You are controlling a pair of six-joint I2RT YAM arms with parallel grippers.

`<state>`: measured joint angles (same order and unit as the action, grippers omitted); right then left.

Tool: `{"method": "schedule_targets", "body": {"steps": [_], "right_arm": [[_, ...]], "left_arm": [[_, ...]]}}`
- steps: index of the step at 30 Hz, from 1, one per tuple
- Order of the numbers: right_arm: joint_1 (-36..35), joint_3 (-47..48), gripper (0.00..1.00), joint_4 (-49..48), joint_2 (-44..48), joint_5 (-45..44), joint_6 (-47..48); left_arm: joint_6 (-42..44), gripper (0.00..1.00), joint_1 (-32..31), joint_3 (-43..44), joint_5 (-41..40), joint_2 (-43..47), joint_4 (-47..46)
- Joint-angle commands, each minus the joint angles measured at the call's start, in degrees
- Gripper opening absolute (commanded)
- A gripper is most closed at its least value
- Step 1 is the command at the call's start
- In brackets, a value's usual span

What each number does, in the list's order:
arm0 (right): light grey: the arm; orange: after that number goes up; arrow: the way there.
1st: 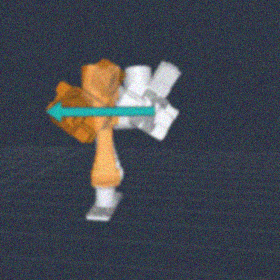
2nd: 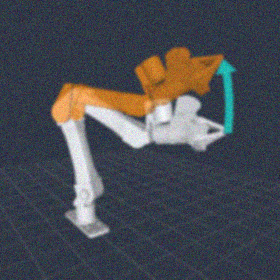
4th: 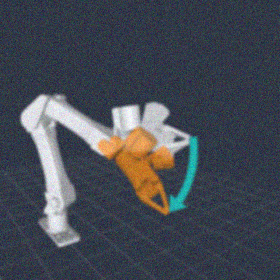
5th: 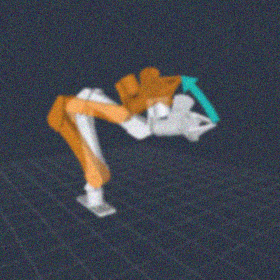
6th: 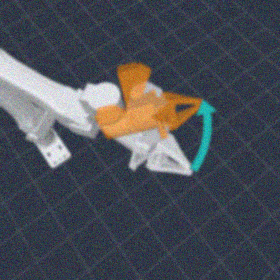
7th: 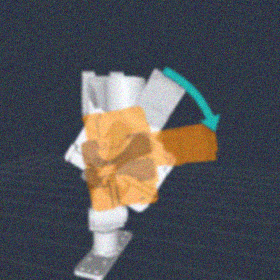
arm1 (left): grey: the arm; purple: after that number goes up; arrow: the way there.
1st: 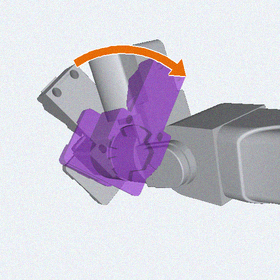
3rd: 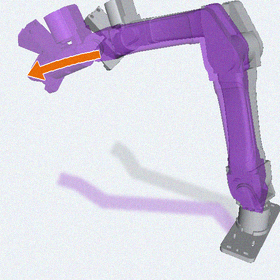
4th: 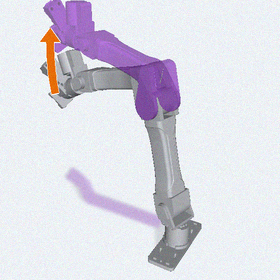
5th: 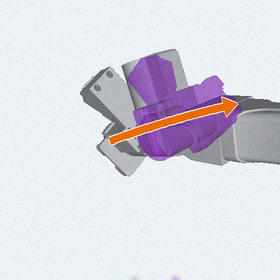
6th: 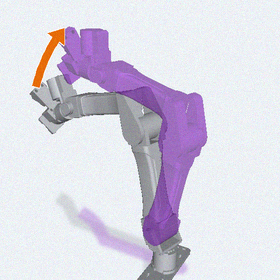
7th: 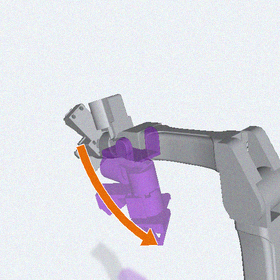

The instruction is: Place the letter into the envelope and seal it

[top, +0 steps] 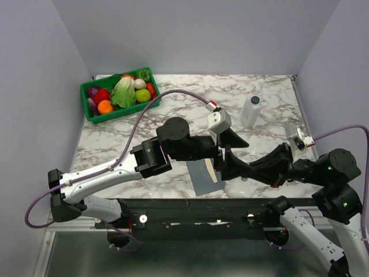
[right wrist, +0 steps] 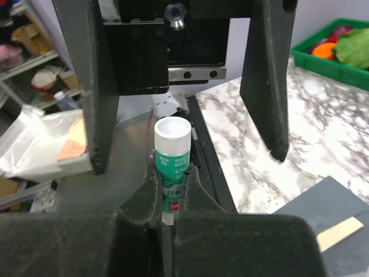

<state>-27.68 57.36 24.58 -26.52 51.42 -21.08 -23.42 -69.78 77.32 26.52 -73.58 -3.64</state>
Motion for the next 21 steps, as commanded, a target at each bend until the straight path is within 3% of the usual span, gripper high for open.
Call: {"method": "schedule_targets", "body": {"steps": [1, 3, 8, 12, 21], "right_arm": [[0.17, -0.06, 0.01, 2.65, -1.51, -9.48, 0.16], [0.17, 0.64, 0.01, 4.24, -2.65, -11.16, 0.86], [0.17, 1.35, 0.01, 6.97, -3.27, -15.03, 1.75], [0.17, 1.44, 0.01, 7.15, -3.01, -16.79, 1.57], [0.17, 1.35, 0.01, 7.68, -2.57, -18.20, 1.92]], "left_arm": [[-2.24, 0.99, 0.43, 1.52, -26.41, 2.48, 7.32], [-3.55, 0.99, 0.43, 1.43, -32.73, 3.00, 7.51], [-4.44, 0.99, -0.62, 3.88, -39.70, 2.22, 11.72], [-2.25, 0.88, -3.25, 9.93, -42.25, -1.29, 18.13], [-1.98, 0.86, -6.25, 10.49, -43.66, -3.76, 19.55]]}}
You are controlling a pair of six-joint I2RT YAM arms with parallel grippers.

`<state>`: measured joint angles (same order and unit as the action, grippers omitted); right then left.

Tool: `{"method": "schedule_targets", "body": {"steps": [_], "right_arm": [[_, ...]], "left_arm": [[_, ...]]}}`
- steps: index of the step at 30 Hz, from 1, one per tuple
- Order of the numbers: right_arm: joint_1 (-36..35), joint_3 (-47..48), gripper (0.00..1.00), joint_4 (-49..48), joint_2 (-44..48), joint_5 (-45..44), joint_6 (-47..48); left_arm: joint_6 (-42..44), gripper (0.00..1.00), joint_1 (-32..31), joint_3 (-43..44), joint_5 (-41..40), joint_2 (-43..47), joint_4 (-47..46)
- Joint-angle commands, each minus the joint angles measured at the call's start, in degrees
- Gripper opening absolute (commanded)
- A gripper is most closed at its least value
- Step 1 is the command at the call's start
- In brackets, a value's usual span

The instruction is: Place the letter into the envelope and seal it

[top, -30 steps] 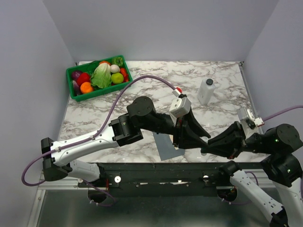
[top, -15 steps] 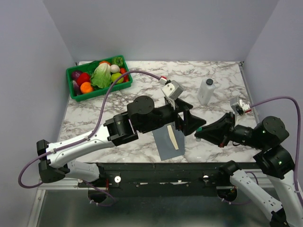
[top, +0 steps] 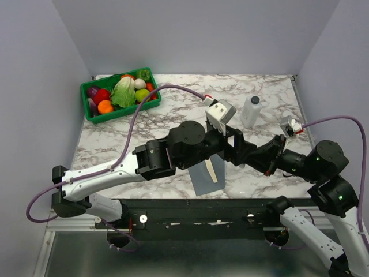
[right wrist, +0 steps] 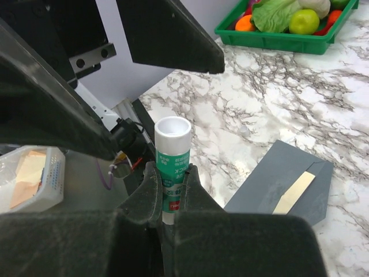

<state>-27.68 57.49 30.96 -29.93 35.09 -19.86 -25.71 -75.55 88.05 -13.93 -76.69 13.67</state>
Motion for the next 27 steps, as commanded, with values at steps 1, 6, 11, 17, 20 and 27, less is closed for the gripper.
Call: {"method": "schedule_targets", "body": {"steps": [1, 6, 11, 17, 20, 27], "right_arm": [[0.17, 1.22, 0.01, 1.30, 0.84, -1.96, 0.70], [0.17, 1.48, 0.01, 1.12, 1.02, -1.69, 0.78], [0.17, 0.95, 0.01, 0.59, 1.37, -0.90, 0.43], [0.17, 1.22, 0.01, 0.42, 1.19, -0.81, 0.52], [0.17, 1.39, 0.01, 0.42, 1.19, -0.90, 0.61], [0.17, 0.95, 0.01, 0.59, 1.54, -1.16, -1.05]], "left_arm": [[0.14, 0.86, -0.48, -0.42, -3.47, -0.75, 2.15], [-0.12, 0.86, -0.48, -0.51, -4.17, -1.01, 2.24], [-0.30, 0.81, -0.48, -0.43, -4.43, -1.27, 2.06], [-0.65, 0.71, -0.48, 0.10, -3.65, -2.50, 2.15], [-0.65, 0.70, -0.48, -0.07, -3.29, -2.42, 1.80], [-1.70, 0.91, -0.39, -2.97, -2.59, 0.04, -2.15]]}}
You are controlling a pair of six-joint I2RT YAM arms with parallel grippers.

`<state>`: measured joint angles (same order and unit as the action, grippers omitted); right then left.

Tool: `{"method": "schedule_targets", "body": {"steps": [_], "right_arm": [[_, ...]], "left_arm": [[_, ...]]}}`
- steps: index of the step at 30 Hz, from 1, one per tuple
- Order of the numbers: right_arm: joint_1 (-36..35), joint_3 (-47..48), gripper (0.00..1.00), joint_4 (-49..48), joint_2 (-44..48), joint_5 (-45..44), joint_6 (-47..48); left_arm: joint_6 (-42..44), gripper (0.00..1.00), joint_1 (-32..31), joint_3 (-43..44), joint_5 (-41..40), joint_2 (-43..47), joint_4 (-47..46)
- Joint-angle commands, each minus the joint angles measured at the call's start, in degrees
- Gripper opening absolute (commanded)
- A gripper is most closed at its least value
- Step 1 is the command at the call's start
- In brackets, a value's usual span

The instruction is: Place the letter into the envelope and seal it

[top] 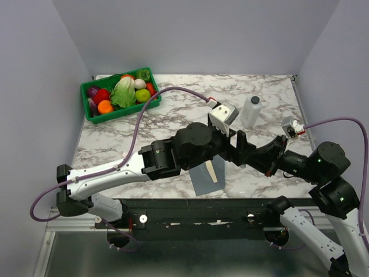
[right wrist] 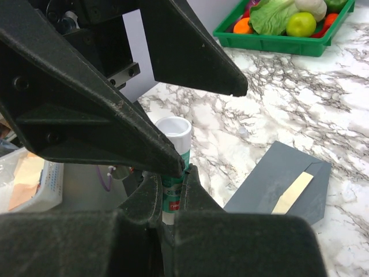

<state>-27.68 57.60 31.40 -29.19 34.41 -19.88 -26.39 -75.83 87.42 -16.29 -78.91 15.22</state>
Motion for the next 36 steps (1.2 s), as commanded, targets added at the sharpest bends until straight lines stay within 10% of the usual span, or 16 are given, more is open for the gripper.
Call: {"method": "schedule_targets", "body": {"steps": [1, 19, 36], "right_arm": [[0.09, 0.93, 0.01, 0.33, 1.06, -0.75, -1.74], [0.17, -6.36, 0.01, 3.15, 7.04, -15.69, -23.45], [0.17, -19.43, 0.01, -6.69, 13.10, -15.60, -22.94]], "left_arm": [[-1.12, 0.99, -0.19, -3.90, -0.75, 3.06, -5.45], [-1.29, 0.99, 0.77, -16.48, -15.96, 16.33, -8.54], [3.45, 0.99, 4.37, -42.84, -8.06, 31.89, -22.60]]}}
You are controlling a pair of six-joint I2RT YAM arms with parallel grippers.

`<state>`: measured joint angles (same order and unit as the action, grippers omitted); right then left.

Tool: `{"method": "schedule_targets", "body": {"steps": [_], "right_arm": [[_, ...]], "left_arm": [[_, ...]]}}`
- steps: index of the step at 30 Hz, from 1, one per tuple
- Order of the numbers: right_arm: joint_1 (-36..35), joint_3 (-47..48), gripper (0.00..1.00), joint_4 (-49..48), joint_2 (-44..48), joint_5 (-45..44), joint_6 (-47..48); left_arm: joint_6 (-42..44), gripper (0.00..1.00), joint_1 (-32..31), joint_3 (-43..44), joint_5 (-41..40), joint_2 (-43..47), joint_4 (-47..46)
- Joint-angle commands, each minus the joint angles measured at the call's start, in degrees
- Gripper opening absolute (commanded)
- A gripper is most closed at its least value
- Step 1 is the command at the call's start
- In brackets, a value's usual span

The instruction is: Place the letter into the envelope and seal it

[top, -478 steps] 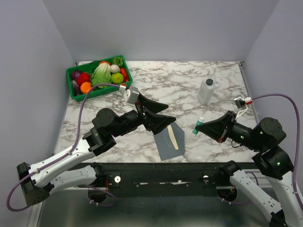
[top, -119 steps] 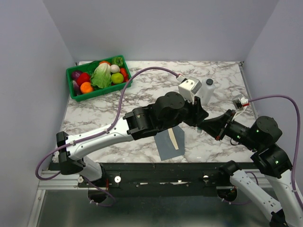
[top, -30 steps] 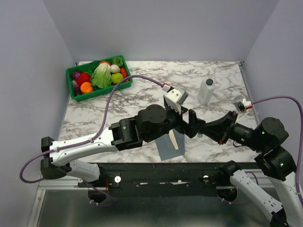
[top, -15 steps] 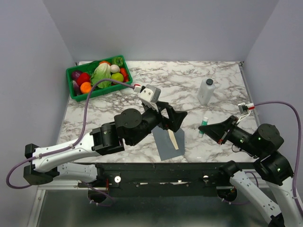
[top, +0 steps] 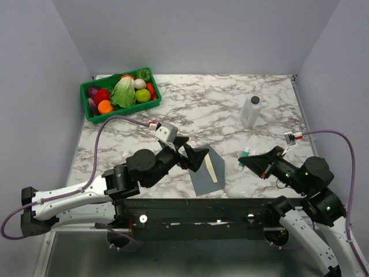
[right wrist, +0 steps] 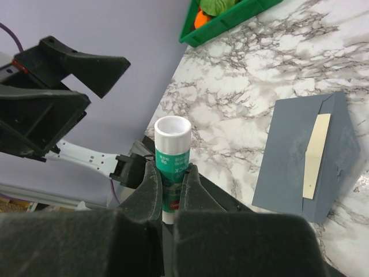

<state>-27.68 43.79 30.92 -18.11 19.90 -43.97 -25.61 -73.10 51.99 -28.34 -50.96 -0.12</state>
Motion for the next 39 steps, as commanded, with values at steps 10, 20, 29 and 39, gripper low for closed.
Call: {"method": "schedule_targets", "body": {"steps": [10, 20, 29, 39], "right_arm": [[0.17, -12.49, 0.01, -16.56, -0.79, 1.97, 9.51], [0.08, -8.55, 0.01, -14.93, -2.81, 10.68, 14.87], [0.08, -3.71, 0.01, -12.11, -5.71, 14.29, 14.96], [0.08, -2.04, 0.01, -12.37, -8.52, 16.13, 14.52]], "left_arm": [[-0.23, 0.99, 8.94, -15.35, 10.15, 5.44, -8.43], [1.79, 0.99, 10.70, -5.06, 11.98, -6.51, 1.52], [1.08, 0.99, 10.09, 1.01, 17.09, -13.63, 3.99], [1.70, 0.99, 7.54, 10.58, 17.53, -22.60, 8.55]]}}
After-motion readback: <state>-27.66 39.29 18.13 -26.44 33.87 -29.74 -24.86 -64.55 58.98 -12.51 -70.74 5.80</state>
